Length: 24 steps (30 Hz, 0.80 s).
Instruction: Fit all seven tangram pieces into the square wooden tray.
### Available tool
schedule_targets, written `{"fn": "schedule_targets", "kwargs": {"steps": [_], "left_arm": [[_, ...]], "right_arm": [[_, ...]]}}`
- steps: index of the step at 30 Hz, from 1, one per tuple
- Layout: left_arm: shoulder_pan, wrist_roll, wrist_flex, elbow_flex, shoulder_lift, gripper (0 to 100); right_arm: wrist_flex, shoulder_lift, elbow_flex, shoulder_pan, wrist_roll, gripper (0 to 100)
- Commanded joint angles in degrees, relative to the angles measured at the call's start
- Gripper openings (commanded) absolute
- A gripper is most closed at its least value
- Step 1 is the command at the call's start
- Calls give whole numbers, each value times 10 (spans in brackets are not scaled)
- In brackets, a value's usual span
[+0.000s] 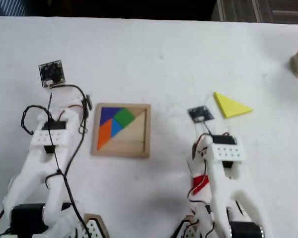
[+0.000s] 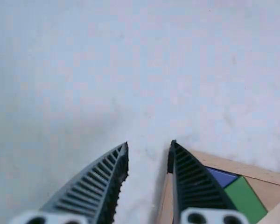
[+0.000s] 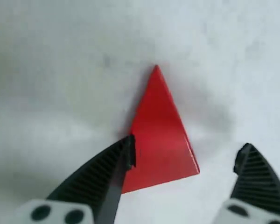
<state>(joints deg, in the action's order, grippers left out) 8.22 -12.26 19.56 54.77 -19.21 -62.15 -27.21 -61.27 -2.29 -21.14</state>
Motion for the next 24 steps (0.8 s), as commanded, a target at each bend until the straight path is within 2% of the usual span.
{"fn": "schedule_targets", "kwargs": {"steps": [1,5,9,12,14,20,24], "left_arm": [[8,7,-14,-37,0,158],[8,7,-14,-38,1,158],[8,7,-15,-38,2,158],[8,21,-15,-38,2,158],[7,38,-15,-38,2,158],[7,44,-15,-38,2,158],[7,44,-15,-37,2,158]], "right_arm": [[20,-27,-36,16,-84,334],[12,-28,-36,29,-98,334],[-10,-30,-36,37,-174,334],[-35,-35,-30,73,-237,330],[-55,-54,-19,105,-276,287],[-150,-159,14,192,-392,12],[-206,-218,6,246,-442,19]]}}
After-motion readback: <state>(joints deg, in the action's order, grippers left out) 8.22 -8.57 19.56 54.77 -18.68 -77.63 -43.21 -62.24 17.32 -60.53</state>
